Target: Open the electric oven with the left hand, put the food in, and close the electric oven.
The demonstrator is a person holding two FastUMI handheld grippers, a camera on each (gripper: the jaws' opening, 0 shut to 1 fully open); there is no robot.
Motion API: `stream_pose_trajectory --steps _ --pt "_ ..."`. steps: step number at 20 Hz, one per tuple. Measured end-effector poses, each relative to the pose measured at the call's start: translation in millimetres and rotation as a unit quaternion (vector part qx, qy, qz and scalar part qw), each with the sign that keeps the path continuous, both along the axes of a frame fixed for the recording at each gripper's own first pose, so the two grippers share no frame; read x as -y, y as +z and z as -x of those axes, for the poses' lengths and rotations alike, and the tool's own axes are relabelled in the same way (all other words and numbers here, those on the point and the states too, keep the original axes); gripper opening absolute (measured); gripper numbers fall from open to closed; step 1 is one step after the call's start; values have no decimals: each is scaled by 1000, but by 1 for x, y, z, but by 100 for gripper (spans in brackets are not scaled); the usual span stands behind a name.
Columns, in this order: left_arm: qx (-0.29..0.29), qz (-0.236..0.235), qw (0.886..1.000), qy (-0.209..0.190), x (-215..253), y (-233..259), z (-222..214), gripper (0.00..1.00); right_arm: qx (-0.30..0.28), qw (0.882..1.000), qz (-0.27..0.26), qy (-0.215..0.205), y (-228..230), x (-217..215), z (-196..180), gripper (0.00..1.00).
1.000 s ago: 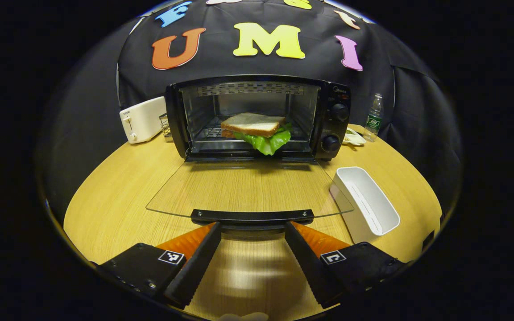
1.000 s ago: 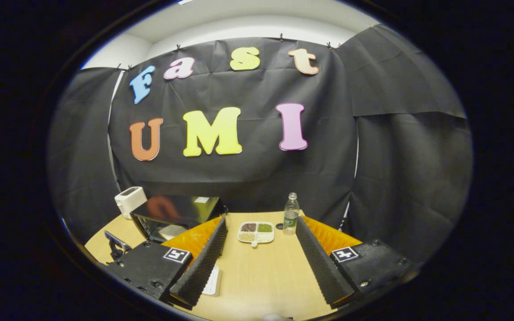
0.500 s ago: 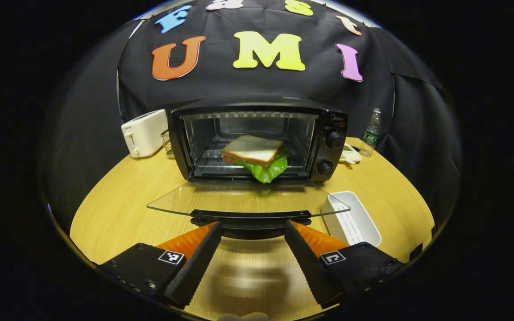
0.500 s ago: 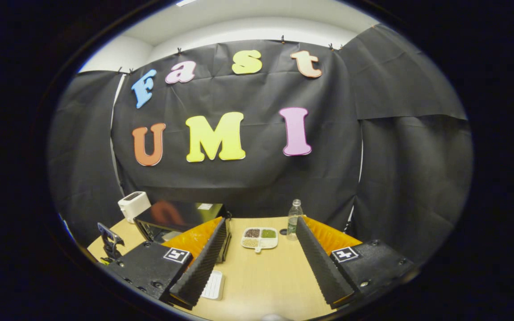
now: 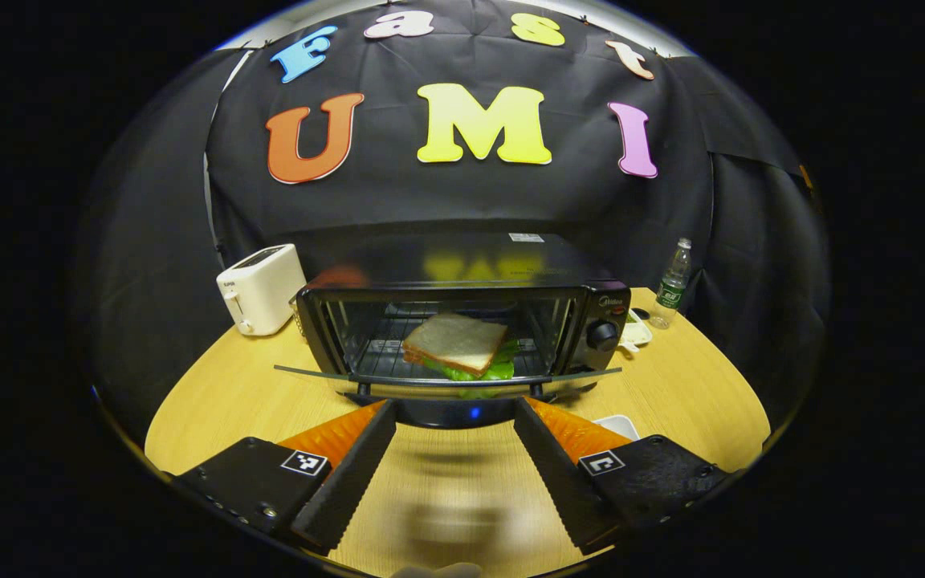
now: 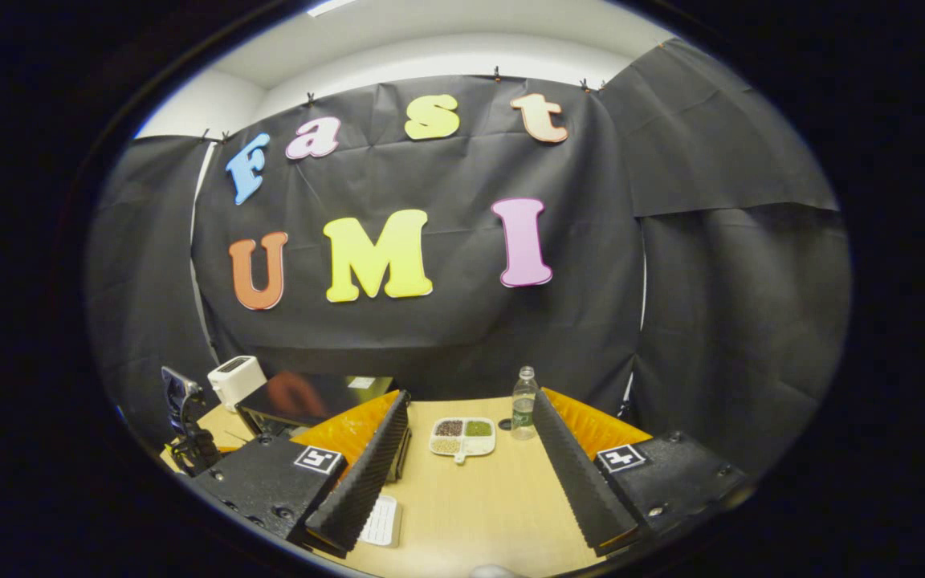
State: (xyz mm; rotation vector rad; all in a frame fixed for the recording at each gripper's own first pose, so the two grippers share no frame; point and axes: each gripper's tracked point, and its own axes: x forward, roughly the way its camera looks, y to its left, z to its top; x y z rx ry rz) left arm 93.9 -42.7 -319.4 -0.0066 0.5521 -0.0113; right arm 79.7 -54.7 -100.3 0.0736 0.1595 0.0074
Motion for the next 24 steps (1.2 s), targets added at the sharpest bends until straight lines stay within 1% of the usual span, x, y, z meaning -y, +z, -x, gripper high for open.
stream_pose_trajectory --steps 3,4,5,6,9,10,11,12,13,14,15,16,17,19,20,22,24 --pt "15 -3 1000 1 -1 10 -23 97 -1 1000 0 -5 0 5 0 95" --pt "23 -5 1000 1 -1 14 -29 97 0 1000 -1 -7 1 6 0 100" --pt "28 -6 1000 1 -2 17 -34 97 -1 1000 2 -7 1 7 0 100" --pt "37 -5 999 3 -3 21 -40 98 -1 1000 3 -9 1 9 1 94" --pt "45 1 999 5 -1 25 -51 97 -4 1000 1 -12 0 10 2 95" --pt "44 -1 999 5 -1 25 -52 98 -5 1000 2 -11 0 10 2 100" --pt "44 -1 999 6 -1 26 -51 97 -4 1000 3 -11 1 10 2 95" --pt "45 -1 999 5 -2 27 -51 98 -3 1000 5 -12 2 10 4 95" --pt "48 -1 999 5 -2 31 -50 98 -2 1000 7 -12 4 9 4 95" --pt "51 -3 999 9 -4 35 -46 98 -1 1000 8 -10 6 8 5 100" --pt "55 -2 998 8 -4 41 -43 98 0 1000 9 -9 9 6 5 100" --pt "61 -3 998 11 -5 50 -40 97 2 1000 9 -7 12 3 6 95" --pt "68 -5 998 11 -5 59 -35 97 6 1000 10 -5 17 1 6 95" --pt "92 -7 996 11 -7 87 -23 97 14 1000 15 0 25 -7 7 95" --pt "106 -8 994 9 -7 101 -16 97 17 1000 17 5 28 -12 8 100" --pt "133 -18 991 8 -11 133 0 97 26 999 19 16 39 -24 13 100" --pt "156 -9 988 10 -15 162 15 97 36 999 24 23 49 -34 17 100"
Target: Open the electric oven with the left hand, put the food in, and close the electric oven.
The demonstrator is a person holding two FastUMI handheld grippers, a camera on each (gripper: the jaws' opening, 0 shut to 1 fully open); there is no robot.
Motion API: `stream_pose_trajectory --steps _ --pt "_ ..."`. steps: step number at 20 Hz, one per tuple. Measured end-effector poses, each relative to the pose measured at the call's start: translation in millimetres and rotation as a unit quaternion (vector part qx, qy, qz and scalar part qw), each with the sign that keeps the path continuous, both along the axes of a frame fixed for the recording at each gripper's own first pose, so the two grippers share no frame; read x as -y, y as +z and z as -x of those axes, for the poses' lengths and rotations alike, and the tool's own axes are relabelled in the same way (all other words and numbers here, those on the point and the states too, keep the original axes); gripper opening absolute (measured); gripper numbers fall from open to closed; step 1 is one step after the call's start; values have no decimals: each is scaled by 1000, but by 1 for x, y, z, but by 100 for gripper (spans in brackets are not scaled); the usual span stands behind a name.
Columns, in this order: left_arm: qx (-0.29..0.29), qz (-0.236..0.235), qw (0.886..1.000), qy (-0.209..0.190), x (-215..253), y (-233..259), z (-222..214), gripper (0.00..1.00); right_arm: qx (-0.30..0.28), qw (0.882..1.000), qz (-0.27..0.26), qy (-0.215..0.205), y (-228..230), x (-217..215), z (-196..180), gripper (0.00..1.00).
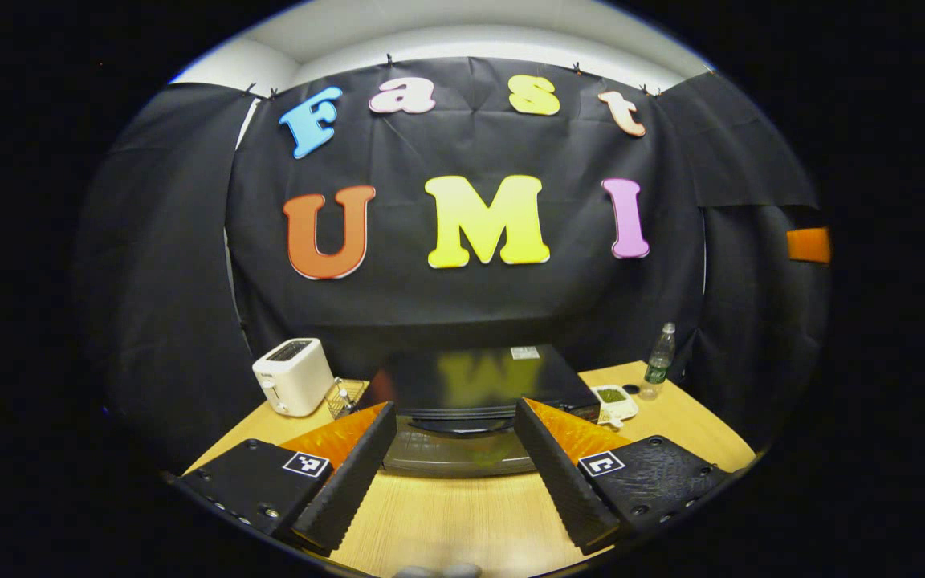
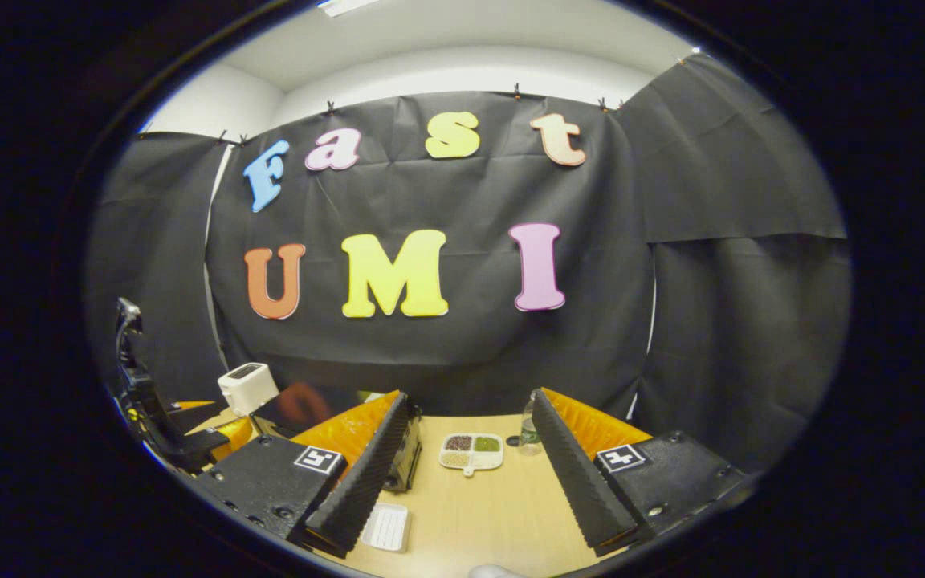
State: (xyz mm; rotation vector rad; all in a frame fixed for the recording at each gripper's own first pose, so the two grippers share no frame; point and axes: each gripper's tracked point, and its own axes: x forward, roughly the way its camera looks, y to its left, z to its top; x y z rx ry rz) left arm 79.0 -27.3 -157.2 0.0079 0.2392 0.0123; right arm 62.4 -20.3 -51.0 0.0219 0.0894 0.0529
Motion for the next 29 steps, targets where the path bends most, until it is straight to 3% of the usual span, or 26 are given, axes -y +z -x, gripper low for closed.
stream_pose_trajectory --steps 4,12,13,14,15,16,18,19,20,22,23,24,27,28,29 --pt "37 15 999 6 -13 55 30 97 19 1000 -1 10 19 -20 14 94" --pt "84 11 996 14 -36 125 66 96 38 999 -1 -2 38 -39 41 95" --pt "86 13 996 15 -37 128 69 96 38 999 1 -4 39 -40 44 94" --pt "84 13 996 15 -40 129 73 87 38 999 1 -7 38 -40 47 94" --pt "85 13 996 15 -40 131 75 96 37 999 1 -9 38 -41 50 94" --pt "86 13 996 14 -40 133 76 96 37 999 0 -11 38 -41 53 95" --pt "86 16 996 12 -40 136 81 96 36 999 -1 -12 37 -43 59 95" --pt "87 16 996 11 -41 138 83 87 35 999 0 -13 36 -42 61 95" --pt "87 16 996 10 -41 139 85 96 36 999 1 -14 36 -42 63 95" --pt "86 19 996 6 -40 138 85 96 37 999 1 -14 39 -44 67 95" --pt "87 20 996 6 -41 139 86 87 39 999 3 -15 41 -44 68 95" --pt "88 22 996 4 -41 139 87 96 39 999 4 -16 42 -43 69 95" --pt "90 23 996 4 -43 141 90 96 42 999 5 -12 45 -47 71 95" --pt "91 21 996 5 -43 143 91 87 43 999 6 -12 47 -47 72 95" --pt "92 19 996 5 -43 144 92 96 44 999 6 -11 48 -48 72 95"
